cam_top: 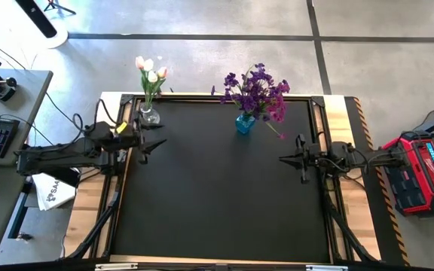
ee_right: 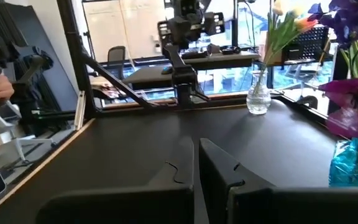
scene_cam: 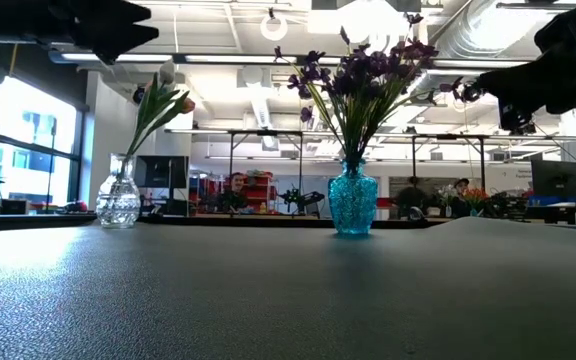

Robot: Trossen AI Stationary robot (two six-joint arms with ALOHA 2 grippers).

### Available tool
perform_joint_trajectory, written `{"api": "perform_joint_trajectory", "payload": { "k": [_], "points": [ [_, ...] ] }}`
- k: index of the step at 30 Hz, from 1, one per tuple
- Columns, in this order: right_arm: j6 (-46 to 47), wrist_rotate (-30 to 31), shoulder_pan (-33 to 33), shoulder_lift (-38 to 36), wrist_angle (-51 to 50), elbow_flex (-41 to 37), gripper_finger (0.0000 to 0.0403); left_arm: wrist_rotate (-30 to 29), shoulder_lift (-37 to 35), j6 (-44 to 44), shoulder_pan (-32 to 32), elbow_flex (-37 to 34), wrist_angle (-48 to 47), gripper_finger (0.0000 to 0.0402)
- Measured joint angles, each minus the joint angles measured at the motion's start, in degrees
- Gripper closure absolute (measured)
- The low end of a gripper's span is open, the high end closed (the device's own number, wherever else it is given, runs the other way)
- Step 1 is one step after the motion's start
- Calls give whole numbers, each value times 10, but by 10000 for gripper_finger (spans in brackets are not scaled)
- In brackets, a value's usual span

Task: Sort flowers into vase by color
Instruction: Return to Home Position

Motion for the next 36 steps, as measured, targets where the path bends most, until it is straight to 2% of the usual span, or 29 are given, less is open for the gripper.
{"api": "perform_joint_trajectory", "payload": {
  "k": [3,6,10,12,18,26,36],
  "points": [
    [0,1,0,1,-1,0,403,-10,0,-3,-15,-18,-4,201],
    [0,1,0,1,-1,0,403,-12,-9,15,-22,-22,-36,263],
    [0,1,0,1,-1,0,403,-2,-54,54,-14,-20,-93,360],
    [0,2,0,1,-1,0,403,9,-88,55,-4,-20,-117,390],
    [0,2,0,1,0,0,403,26,-198,32,16,-24,-173,396],
    [0,0,0,1,-1,0,403,38,-192,24,17,-48,-156,401],
    [0,-1,0,0,-1,0,403,63,-196,0,17,-107,-63,401]
  ]
}}
